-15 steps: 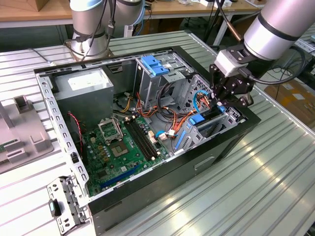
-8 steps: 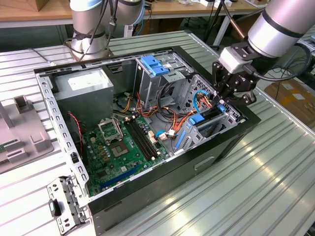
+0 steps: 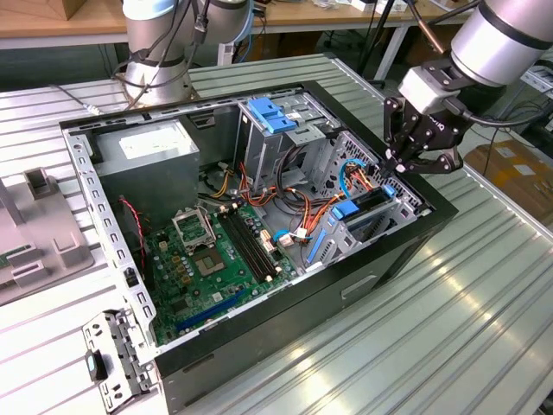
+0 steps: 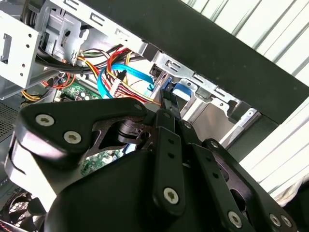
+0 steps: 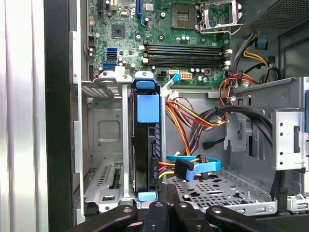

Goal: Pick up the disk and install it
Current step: 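Insert the first disk wire, then insert the second disk wire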

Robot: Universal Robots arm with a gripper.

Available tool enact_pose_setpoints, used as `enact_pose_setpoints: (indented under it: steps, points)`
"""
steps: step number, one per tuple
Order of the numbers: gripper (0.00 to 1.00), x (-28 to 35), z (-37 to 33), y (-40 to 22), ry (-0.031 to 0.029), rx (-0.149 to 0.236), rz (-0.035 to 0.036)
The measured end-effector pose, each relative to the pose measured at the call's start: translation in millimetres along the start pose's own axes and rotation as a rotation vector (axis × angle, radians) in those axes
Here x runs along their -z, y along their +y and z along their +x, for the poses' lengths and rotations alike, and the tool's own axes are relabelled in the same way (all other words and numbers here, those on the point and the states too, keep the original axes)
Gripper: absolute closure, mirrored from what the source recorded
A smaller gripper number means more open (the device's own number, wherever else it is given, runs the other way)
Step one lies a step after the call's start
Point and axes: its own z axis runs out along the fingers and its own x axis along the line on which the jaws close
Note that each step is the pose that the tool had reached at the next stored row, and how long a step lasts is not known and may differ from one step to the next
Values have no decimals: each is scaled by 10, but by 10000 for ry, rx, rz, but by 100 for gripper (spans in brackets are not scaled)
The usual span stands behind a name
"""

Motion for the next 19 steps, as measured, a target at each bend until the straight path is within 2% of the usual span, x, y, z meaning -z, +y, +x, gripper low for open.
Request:
enact_pose_setpoints:
  steps: [14, 15, 17, 19]
  points:
    - [89, 0, 0, -7, 0, 0, 0]
    - [76, 0, 0, -7, 0, 0, 0]
    - [64, 0, 1, -8, 0, 0, 0]
    - [64, 0, 1, -9, 0, -1, 0]
